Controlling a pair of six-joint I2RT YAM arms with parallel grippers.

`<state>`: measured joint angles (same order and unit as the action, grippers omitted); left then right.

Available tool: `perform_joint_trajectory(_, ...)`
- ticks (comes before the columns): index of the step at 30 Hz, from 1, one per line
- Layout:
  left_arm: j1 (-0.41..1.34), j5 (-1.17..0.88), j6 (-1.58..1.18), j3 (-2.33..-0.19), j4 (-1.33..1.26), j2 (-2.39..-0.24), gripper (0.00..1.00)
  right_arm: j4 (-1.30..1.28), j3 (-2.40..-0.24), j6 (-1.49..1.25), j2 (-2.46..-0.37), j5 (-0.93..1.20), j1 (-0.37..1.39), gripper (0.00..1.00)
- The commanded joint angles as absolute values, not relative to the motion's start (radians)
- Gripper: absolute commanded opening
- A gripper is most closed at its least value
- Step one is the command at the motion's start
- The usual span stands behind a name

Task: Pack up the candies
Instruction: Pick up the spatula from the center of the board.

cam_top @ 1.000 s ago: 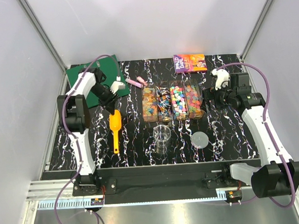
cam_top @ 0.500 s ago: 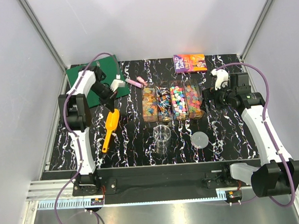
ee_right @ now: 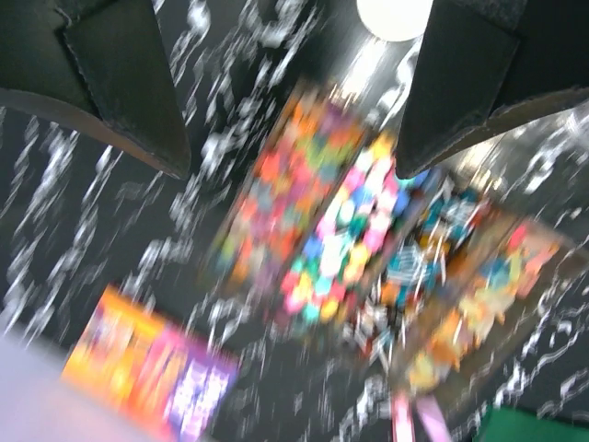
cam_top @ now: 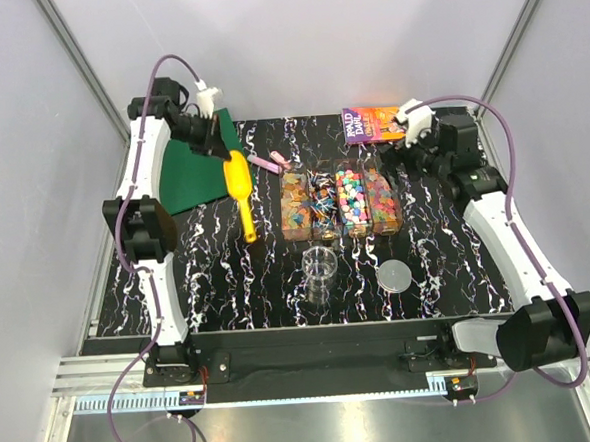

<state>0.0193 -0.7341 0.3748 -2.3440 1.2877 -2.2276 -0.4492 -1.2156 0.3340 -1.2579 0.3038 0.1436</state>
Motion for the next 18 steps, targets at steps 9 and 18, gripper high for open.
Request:
perform_joint_trajectory(9,0.002,-1.290,-0.842,-2.033,0.348,-2.100,0.00,0.081,-1.164,0.407,-1.244,0.271,0.357,1.00)
perform_joint_trajectory(18,0.008,-1.289,-1.055,-1.876,0.195,-2.066,0.00,0.106,-1.224,0.311,-1.278,0.316,0.492,0.94)
